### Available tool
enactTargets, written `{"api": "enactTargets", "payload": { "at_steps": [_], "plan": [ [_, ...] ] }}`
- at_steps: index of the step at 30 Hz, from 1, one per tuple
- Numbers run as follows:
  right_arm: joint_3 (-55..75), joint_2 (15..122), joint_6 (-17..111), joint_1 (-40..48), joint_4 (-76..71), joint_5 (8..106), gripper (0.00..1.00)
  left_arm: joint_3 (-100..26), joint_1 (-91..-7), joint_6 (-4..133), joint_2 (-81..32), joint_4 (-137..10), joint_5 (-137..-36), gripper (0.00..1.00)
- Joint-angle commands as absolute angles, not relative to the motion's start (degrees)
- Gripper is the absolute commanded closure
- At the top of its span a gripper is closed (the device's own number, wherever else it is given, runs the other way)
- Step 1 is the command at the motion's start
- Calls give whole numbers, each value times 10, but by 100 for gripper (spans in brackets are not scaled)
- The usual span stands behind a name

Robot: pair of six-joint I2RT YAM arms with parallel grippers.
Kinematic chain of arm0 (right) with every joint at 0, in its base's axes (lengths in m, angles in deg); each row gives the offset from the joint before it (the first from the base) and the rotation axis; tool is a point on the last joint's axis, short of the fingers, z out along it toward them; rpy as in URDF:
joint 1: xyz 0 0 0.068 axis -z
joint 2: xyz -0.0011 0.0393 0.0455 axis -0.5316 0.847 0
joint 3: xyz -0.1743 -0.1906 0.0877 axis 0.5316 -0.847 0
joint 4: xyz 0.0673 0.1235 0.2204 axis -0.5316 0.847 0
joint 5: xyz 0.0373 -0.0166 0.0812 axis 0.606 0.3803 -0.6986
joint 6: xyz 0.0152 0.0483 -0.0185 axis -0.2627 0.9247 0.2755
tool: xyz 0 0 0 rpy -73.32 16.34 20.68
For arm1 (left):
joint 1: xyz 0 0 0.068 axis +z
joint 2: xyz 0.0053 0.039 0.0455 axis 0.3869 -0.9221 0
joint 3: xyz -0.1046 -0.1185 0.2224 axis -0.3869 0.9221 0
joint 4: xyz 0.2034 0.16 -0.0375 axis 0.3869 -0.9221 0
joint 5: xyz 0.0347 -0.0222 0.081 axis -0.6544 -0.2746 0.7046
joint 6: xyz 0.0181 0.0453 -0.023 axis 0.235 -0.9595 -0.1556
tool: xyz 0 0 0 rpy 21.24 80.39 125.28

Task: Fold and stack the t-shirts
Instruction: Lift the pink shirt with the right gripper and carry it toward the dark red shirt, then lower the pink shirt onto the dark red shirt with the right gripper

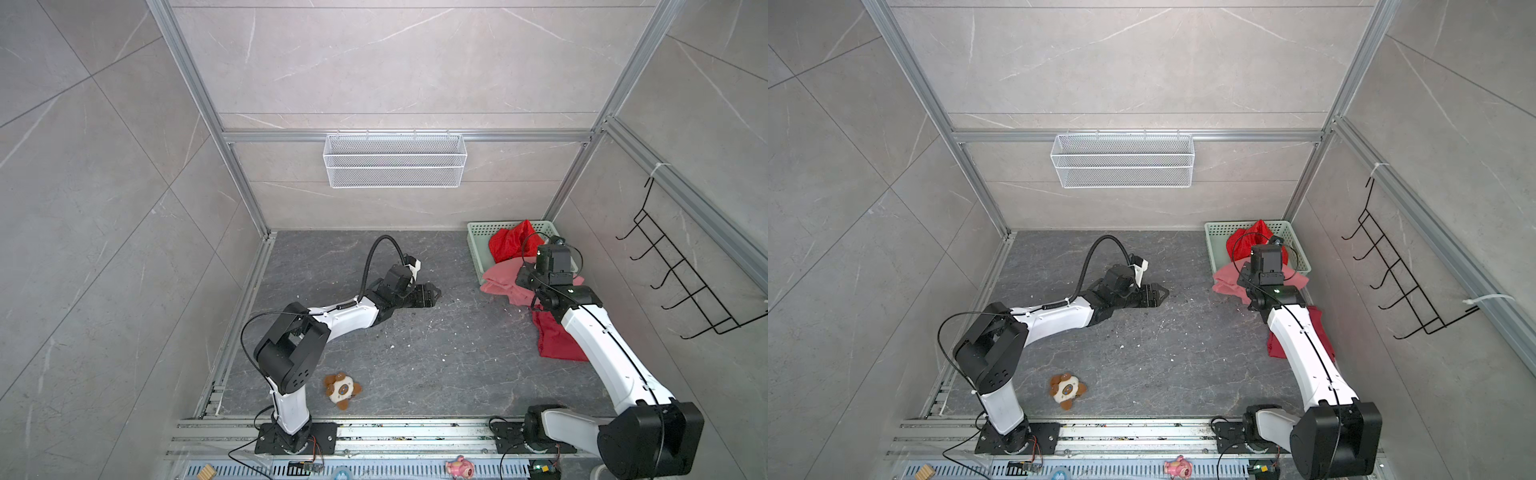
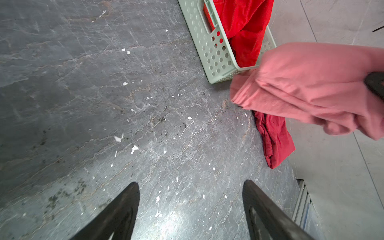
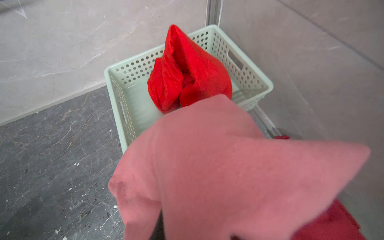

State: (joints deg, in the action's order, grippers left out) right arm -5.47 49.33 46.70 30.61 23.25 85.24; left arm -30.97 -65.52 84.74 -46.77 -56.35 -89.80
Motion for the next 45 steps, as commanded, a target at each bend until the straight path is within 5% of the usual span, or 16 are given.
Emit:
{"api": "enactTargets", "payload": {
  "at_steps": [1, 9, 28, 45],
  "plan": [
    [-40, 461, 416, 337, 199, 876, 100, -342, -653, 858, -476, -569, -914, 20],
    [-78, 419, 389, 409, 168, 834, 100, -370, -654, 872, -502, -581, -922, 21],
    [-192, 324, 399, 521, 75, 900, 100, -419, -671, 889, -539, -599, -945, 22],
    [-282, 242, 408, 539, -63, 874, 100, -464, -673, 891, -575, -625, -971, 22]
  ]
}}
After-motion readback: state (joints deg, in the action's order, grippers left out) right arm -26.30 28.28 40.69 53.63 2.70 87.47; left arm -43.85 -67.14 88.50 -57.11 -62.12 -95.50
